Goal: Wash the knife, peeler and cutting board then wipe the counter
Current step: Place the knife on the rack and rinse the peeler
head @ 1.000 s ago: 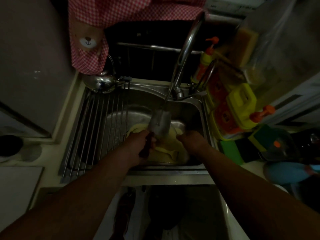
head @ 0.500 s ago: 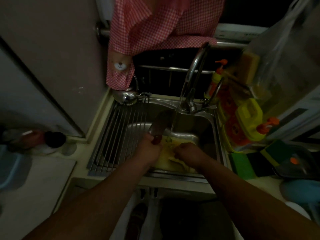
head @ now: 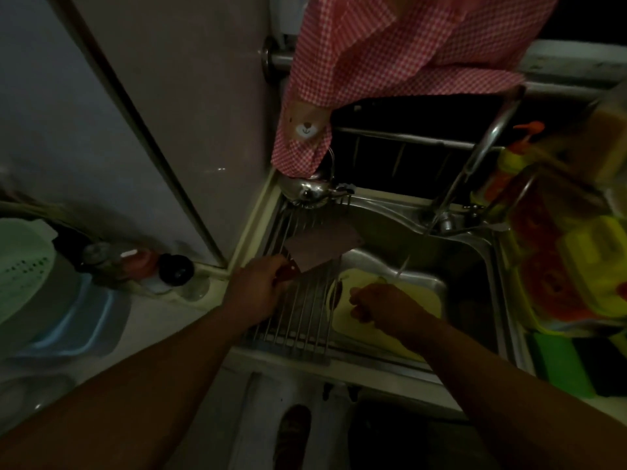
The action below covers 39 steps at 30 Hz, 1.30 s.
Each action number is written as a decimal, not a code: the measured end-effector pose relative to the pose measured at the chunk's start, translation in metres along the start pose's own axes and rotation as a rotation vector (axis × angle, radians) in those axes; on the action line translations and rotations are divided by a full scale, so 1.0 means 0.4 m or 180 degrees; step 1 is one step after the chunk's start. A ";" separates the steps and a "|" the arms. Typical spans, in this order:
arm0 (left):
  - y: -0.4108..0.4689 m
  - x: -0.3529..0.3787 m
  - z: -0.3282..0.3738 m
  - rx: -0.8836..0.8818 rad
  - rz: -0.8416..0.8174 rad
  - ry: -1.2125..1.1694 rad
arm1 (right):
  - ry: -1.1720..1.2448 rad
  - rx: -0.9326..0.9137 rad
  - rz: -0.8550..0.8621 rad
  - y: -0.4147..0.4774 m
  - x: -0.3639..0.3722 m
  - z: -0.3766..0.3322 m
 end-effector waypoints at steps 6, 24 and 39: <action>0.171 -0.009 -0.053 0.0608 -0.0052 0.0516 | -0.0436 0.0052 0.0040 0.077 0.014 -0.024; 0.323 0.062 -0.093 0.0617 -0.0210 0.1501 | -0.0538 0.0406 -0.0094 0.138 0.039 0.046; 0.255 0.076 0.080 0.0887 0.0358 0.0709 | -0.0774 0.0655 0.0065 0.129 0.008 0.146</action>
Point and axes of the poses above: each hand's wrist, its own y-axis towards the middle knuckle, its own x-axis out of the palm, z = x × y, the point moved 4 cm from there along y, towards the middle knuckle, and after that the axes turned 5 degrees about -y, right-handed, at the moved point
